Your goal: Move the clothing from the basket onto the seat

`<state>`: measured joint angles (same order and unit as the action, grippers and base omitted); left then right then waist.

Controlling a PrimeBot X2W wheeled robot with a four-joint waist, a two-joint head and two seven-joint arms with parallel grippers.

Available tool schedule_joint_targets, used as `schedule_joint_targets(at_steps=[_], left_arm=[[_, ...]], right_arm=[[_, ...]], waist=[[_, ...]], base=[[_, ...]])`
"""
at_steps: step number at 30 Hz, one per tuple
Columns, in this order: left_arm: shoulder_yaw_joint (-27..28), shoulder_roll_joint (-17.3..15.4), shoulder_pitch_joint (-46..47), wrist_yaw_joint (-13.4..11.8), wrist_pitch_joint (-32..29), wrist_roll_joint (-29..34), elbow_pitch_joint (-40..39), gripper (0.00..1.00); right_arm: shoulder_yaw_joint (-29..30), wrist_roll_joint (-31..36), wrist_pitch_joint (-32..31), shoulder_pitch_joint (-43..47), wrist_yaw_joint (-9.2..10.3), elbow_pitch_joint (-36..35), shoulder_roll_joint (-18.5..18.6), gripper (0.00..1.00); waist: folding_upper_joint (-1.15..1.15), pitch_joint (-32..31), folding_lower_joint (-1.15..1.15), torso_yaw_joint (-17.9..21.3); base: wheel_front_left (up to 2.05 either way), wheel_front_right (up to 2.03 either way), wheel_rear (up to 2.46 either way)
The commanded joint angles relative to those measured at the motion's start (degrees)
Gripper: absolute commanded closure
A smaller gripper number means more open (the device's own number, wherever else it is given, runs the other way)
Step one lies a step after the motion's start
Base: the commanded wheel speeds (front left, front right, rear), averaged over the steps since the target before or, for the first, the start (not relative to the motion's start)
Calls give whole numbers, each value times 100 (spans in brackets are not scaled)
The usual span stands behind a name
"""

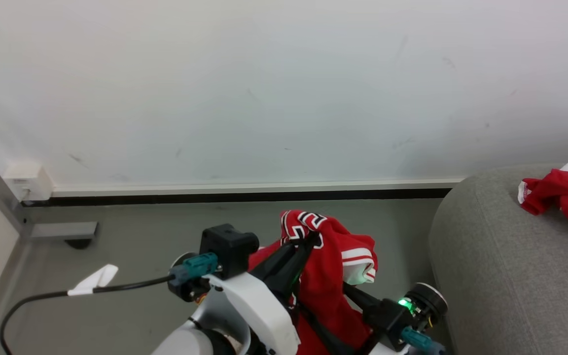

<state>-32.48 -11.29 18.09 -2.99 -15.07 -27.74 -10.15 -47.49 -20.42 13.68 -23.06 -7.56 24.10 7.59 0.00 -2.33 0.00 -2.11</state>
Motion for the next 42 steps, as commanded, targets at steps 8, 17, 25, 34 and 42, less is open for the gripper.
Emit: schedule_joint_targets(at_steps=[8,17,25,34,42], left_arm=[[-2,-4,0,-7,-2,-33,32,100],[78,-83,-86,-21,182,-49,160,71],[19,-50,-161,45,546,53,389,0],[-231,68,-301,294,1248,134,762,0],[-423,145,-375,457,1781,275,1138,0]], right_arm=[[-246,-551,155,-446,15,447,-192,100],[-86,-666,154,-432,15,63,44,100],[208,-583,154,-280,15,-285,391,100],[838,-488,154,-272,15,-487,754,100],[1327,-384,154,-191,15,-688,1038,100]], waist=[[0,-6,0,-121],[0,36,0,-38],[0,63,0,118],[0,121,0,434],[0,178,0,849]], base=[[0,0,0],[0,0,0],[0,0,0],[0,0,0],[0,0,0]])
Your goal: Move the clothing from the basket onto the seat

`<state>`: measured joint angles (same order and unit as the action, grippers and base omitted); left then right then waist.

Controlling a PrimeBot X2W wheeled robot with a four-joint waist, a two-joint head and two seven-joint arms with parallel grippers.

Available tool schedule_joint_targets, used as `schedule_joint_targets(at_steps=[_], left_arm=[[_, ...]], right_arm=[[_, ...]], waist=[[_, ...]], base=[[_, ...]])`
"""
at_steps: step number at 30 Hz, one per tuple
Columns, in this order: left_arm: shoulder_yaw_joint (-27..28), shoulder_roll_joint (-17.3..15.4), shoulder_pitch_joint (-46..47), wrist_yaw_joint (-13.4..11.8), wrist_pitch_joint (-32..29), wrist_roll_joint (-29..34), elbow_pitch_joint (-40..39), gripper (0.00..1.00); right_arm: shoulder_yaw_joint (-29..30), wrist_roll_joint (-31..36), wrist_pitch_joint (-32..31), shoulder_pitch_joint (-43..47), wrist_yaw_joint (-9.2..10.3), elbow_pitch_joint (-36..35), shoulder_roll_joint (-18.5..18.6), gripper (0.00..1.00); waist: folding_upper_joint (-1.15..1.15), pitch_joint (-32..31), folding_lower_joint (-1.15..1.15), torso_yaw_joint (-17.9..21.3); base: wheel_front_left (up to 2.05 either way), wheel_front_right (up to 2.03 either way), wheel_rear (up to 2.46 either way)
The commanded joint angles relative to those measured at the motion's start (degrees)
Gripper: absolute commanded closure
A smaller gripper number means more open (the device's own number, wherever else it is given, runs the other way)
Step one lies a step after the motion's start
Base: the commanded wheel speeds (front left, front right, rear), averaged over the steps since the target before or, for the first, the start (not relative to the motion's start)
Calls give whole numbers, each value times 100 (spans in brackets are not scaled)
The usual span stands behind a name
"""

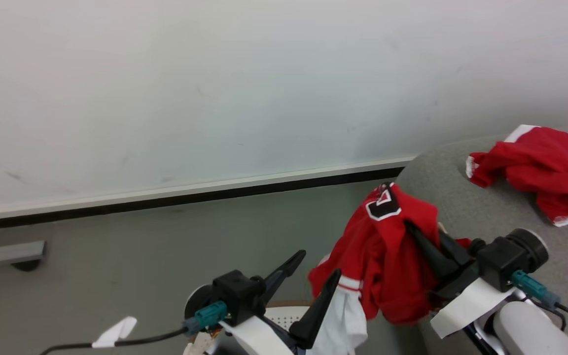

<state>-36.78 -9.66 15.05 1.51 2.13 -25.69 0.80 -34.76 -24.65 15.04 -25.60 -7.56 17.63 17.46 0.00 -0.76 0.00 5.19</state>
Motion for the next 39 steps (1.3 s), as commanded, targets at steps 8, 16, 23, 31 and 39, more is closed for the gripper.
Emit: schedule_joint_targets(at_steps=[8,16,23,31,39], left_arm=[[-84,52,-76,48,336,120,315,0],[-198,150,-42,123,601,111,432,0],[-309,154,76,151,658,206,450,0],[-319,-76,415,203,572,362,145,0],[-208,-655,1303,440,235,541,-590,0]], right_arm=[[426,120,-33,197,15,-263,238,100],[749,235,-233,444,15,-612,419,100],[977,297,-388,627,15,-928,494,100],[1544,332,-357,537,15,-1224,206,100],[2787,968,-299,-737,16,-1335,-242,100]], waist=[[0,100,0,563],[0,215,0,1035],[0,345,0,1358],[0,1072,0,1378],[0,2594,0,1083]], base=[[0,0,0],[0,0,0],[0,0,0],[0,0,0],[0,0,0]])
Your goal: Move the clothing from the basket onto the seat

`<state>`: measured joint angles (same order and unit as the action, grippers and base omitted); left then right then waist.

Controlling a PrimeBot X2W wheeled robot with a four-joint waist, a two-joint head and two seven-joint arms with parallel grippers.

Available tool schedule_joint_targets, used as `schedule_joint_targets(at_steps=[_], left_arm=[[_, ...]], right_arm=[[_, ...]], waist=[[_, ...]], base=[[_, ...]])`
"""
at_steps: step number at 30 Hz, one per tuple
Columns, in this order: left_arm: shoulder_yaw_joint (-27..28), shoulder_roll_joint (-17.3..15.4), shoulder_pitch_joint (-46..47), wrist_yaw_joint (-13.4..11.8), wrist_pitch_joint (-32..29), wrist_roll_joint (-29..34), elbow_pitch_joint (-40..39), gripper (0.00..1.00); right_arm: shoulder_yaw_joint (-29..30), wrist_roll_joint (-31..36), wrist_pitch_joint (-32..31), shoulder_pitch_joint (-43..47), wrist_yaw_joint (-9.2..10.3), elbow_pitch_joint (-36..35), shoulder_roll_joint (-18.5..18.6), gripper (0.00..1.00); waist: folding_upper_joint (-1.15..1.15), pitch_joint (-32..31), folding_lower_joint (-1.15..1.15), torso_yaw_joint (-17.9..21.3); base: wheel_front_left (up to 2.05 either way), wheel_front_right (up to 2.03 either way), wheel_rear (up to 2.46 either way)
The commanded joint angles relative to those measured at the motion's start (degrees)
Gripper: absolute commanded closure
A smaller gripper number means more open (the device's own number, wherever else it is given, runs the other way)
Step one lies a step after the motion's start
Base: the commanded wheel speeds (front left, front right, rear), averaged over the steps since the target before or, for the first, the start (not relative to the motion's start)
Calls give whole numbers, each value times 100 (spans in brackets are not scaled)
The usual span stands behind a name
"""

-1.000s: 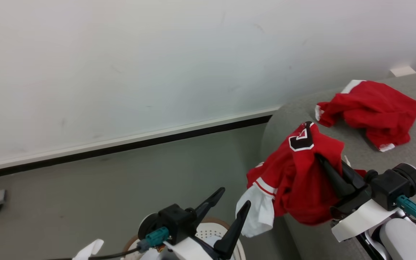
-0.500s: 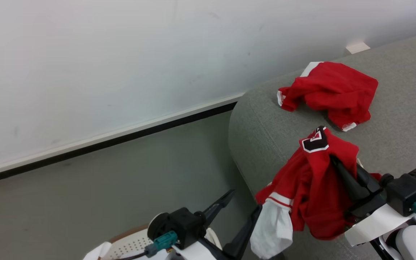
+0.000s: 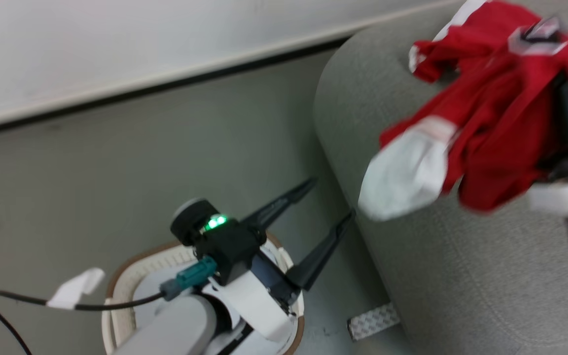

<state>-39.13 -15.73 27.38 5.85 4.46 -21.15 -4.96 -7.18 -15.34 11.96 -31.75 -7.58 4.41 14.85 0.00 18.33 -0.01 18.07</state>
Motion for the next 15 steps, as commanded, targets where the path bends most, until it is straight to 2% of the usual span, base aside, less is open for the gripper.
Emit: schedule_joint_targets(at_steps=[1,5,8,12,15], left_arm=[[45,-117,196,29,-51,92,-105,0],[164,-334,581,83,-162,-32,-331,0],[258,-468,762,110,-169,-114,-441,0],[299,-588,908,113,-150,-186,-537,0],[304,-637,998,122,-134,-232,-605,0]], right_arm=[[255,130,-26,-378,16,-51,-5,100],[1287,408,-289,-1460,16,-102,-33,100],[2066,660,-613,-2272,16,24,84,100],[3072,1108,-1038,-3176,16,238,382,100],[3776,1504,-1293,-3488,16,493,583,100]], waist=[[0,866,1,-250],[0,1435,1,-416],[0,1739,1,-537],[0,2072,1,-719],[0,2335,1,-847]], base=[[0,0,0],[0,0,0],[0,0,0],[0,0,0],[0,0,0]])
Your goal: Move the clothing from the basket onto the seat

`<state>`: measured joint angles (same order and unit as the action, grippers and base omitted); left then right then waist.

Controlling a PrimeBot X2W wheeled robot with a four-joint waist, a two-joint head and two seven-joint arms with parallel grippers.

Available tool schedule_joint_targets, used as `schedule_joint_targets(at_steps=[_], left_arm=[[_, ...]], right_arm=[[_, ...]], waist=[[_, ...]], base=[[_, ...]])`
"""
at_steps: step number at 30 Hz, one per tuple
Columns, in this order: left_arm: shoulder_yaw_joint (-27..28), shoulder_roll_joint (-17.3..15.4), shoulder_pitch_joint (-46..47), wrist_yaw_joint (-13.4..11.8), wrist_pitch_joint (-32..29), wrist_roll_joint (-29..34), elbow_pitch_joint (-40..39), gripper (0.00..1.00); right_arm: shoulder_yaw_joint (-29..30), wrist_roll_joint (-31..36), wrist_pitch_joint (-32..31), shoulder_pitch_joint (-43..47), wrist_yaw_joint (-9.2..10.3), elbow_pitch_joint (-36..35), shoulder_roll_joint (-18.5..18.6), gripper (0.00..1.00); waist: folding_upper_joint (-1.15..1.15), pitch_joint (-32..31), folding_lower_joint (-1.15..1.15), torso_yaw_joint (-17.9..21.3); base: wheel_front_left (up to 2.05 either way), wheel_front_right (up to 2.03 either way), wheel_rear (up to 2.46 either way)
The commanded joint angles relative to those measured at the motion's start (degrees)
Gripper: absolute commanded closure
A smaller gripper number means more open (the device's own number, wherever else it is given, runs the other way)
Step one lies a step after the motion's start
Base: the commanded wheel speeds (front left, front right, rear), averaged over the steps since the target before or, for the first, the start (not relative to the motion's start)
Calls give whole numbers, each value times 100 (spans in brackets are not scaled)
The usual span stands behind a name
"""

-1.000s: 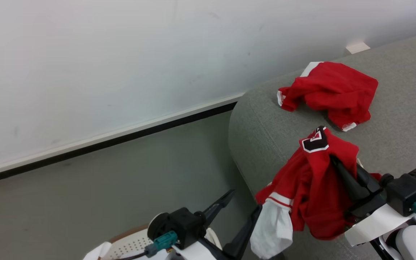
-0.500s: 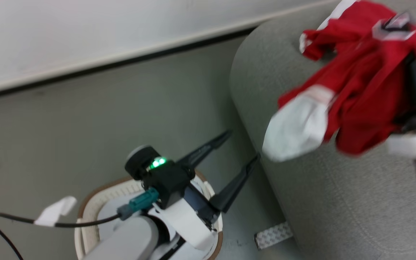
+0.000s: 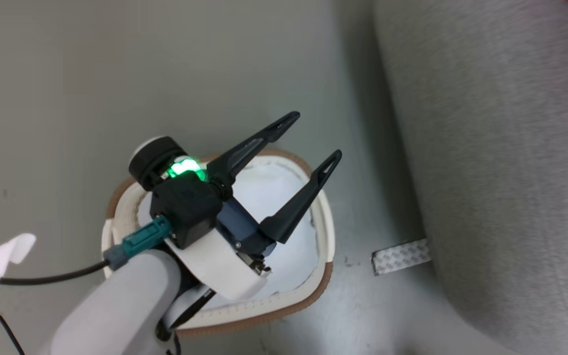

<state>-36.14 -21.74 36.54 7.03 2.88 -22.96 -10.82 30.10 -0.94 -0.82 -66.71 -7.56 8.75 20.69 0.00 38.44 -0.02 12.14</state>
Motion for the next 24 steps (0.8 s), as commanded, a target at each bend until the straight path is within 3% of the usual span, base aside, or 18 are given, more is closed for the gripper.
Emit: schedule_joint_targets(at_steps=[1,5,11,12,13,14,15,19,24], left_arm=[[3,-52,111,8,31,-62,-40,0],[44,-110,168,14,82,-76,-77,0],[54,-55,57,-71,202,-113,35,0],[71,-53,21,-107,225,-126,53,0],[88,-52,-7,-133,229,-139,62,0],[112,-65,-42,-169,237,-140,77,0],[124,-77,-67,-192,235,-154,85,0],[215,-98,-240,-339,321,-213,159,0],[388,-34,-596,-620,463,-361,332,0]], right_arm=[[242,190,-69,-33,15,143,10,100],[1053,628,-1,217,15,549,-300,100],[1856,1056,755,856,15,1408,-1089,100],[1911,1112,915,931,15,1533,-1214,92],[1921,1172,1057,1008,15,1653,-1287,61],[1891,1188,1179,1076,15,1764,-1353,23],[1844,1197,1260,1119,15,1858,-1402,0],[1485,1143,1511,1422,15,2051,-1512,0],[864,1027,1598,2144,15,1769,-1666,0]], waist=[[0,408,2,-293],[0,648,2,-392],[0,507,2,-428],[0,442,2,-409],[0,386,2,-392],[0,320,2,-363],[0,260,2,-335],[0,-137,2,-195],[0,-788,2,-97]], base=[[0,0,0],[0,0,0],[0,0,0],[0,0,0],[0,0,0],[0,0,0],[0,0,0],[0,0,0],[0,0,0]])
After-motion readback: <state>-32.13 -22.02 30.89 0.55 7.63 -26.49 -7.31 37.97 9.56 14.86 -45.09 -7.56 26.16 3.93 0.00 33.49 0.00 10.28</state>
